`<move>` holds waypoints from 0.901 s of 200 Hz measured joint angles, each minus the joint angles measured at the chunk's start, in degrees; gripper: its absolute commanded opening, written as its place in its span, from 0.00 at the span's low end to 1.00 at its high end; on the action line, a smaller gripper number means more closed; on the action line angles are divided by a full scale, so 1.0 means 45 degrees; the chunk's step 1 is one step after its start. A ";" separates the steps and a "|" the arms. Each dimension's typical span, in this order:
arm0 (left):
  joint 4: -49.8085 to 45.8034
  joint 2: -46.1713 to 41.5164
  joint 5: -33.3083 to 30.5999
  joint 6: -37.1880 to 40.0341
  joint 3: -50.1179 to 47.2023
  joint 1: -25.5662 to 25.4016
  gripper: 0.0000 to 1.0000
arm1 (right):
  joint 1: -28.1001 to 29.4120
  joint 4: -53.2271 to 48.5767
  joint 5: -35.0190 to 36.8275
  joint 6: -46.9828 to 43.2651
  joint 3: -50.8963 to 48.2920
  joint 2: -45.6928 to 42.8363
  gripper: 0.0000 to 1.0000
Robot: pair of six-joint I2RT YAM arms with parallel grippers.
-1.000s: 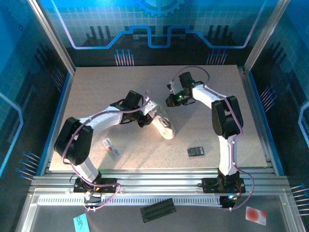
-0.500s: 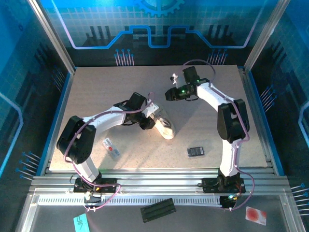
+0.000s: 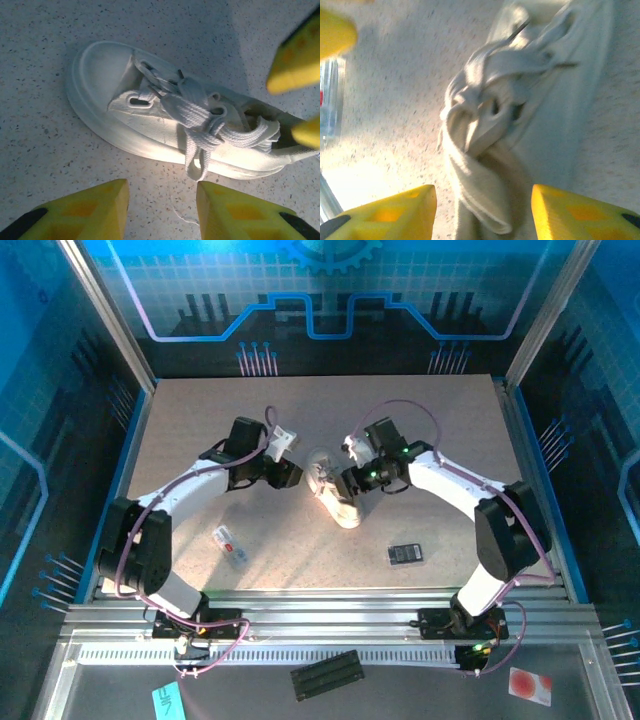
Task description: Tie the shoes
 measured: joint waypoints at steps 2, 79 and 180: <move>0.0000 0.0019 0.0039 0.0029 0.0024 0.0010 0.40 | 0.0029 0.0005 0.0005 0.0000 -0.0029 0.0000 0.53; -0.1229 0.2113 0.2885 0.6577 0.2618 0.0253 0.51 | 0.0272 0.0267 0.0126 -0.0442 -0.0408 0.0000 0.28; -0.1608 0.3701 0.3186 1.1468 0.3696 0.0238 0.57 | 0.0262 -0.1880 0.1622 -0.2030 0.1462 0.0175 0.01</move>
